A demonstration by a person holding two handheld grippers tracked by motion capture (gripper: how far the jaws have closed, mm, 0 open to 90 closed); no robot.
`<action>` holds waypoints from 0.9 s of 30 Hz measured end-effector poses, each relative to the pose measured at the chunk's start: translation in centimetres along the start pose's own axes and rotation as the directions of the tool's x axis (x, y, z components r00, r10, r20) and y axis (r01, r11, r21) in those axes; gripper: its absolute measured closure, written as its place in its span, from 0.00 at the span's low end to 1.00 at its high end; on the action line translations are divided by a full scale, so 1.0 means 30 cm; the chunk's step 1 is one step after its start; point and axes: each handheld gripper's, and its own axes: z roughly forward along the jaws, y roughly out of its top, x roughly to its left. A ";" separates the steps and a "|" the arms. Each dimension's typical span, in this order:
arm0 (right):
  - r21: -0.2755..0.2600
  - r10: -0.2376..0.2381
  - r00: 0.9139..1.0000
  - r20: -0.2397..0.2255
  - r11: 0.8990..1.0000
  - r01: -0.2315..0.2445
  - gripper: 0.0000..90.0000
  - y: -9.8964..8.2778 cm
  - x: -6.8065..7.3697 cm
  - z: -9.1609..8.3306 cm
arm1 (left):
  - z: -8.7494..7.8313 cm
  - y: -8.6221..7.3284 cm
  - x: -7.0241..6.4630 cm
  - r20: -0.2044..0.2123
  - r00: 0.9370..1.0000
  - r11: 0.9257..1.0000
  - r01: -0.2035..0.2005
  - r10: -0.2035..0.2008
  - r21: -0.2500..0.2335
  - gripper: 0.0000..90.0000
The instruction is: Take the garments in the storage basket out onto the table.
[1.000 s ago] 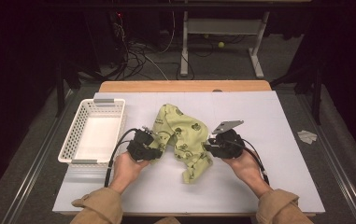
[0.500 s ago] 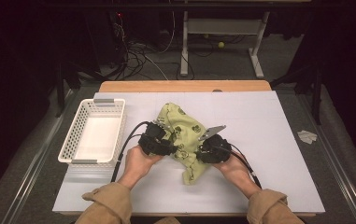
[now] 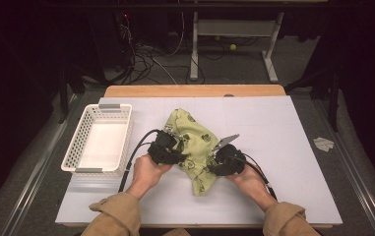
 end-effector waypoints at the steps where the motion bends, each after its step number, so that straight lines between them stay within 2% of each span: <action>1: -0.007 -0.015 1.000 0.008 1.000 0.015 0.72 0.001 0.001 0.002 | -0.005 -0.004 0.002 0.001 1.000 1.000 0.003 -0.003 -0.002 0.81; 5: -0.003 -0.028 1.000 0.010 1.000 0.028 0.97 0.005 -0.008 0.003 | -0.028 -0.023 0.014 0.001 1.000 1.000 0.012 -0.012 -0.018 0.81; 8: 0.002 -0.043 0.999 0.017 0.999 0.043 1.00 0.006 -0.006 0.001 | -0.037 -0.031 0.016 0.003 1.000 1.000 0.011 -0.011 -0.022 0.81; 9: 0.009 -0.066 0.997 0.042 0.998 0.066 1.00 0.011 0.000 -0.001 | -0.048 -0.041 0.017 0.005 1.000 1.000 0.013 -0.013 -0.026 0.81; 11: 0.022 -0.074 0.993 0.090 0.997 0.072 1.00 0.016 -0.006 -0.010 | -0.053 -0.047 0.017 0.006 1.000 1.000 0.015 -0.015 -0.027 0.81; 12: 0.022 -0.074 0.993 0.090 0.997 0.072 1.00 0.016 -0.006 -0.010 | -0.057 -0.052 0.018 0.009 1.000 1.000 0.016 -0.015 -0.024 0.81; 14: 0.000 -0.015 0.995 0.101 1.000 0.015 1.00 0.015 -0.054 -0.030 | -0.061 -0.062 0.019 0.012 1.000 1.000 0.016 -0.015 -0.015 0.81; 16: -0.019 0.016 0.995 0.099 1.000 -0.015 1.00 0.014 -0.082 -0.045 | -0.058 -0.072 0.022 0.013 1.000 1.000 0.017 -0.017 0.004 0.81; 19: -0.037 0.034 0.995 0.093 0.999 -0.030 1.00 0.013 -0.092 -0.057 | -0.046 -0.085 0.018 0.015 1.000 0.999 0.015 -0.015 0.030 0.81; 21: -0.044 0.033 0.994 0.100 0.999 -0.029 0.86 0.014 -0.090 -0.058 | -0.046 -0.089 0.017 0.013 1.000 0.999 0.011 -0.012 0.030 0.81; 22: -0.042 0.042 0.995 0.091 0.998 -0.038 0.82 0.015 -0.091 -0.056 | -0.051 -0.096 0.014 -0.015 1.000 1.000 0.007 -0.007 -0.003 0.80; 24: -0.034 0.051 0.995 0.083 0.998 -0.048 0.75 0.016 -0.094 -0.048 | -0.063 -0.093 0.020 -0.033 0.999 0.998 0.027 -0.029 -0.058 0.71; 25: -0.024 0.064 0.995 0.074 0.998 -0.062 0.74 0.016 -0.096 -0.039 | -0.063 -0.093 0.020 -0.033 0.999 0.998 0.027 -0.029 -0.058 0.68; 26: -0.015 0.069 0.996 0.061 0.998 -0.069 0.73 0.016 -0.097 -0.032 | -0.072 -0.081 0.031 -0.039 0.998 0.994 0.050 -0.054 -0.093 0.65; 27: -0.015 0.069 0.996 0.061 0.998 -0.069 0.73 0.016 -0.097 -0.032 | -0.072 -0.081 0.031 -0.039 0.998 0.994 0.050 -0.054 -0.093 0.61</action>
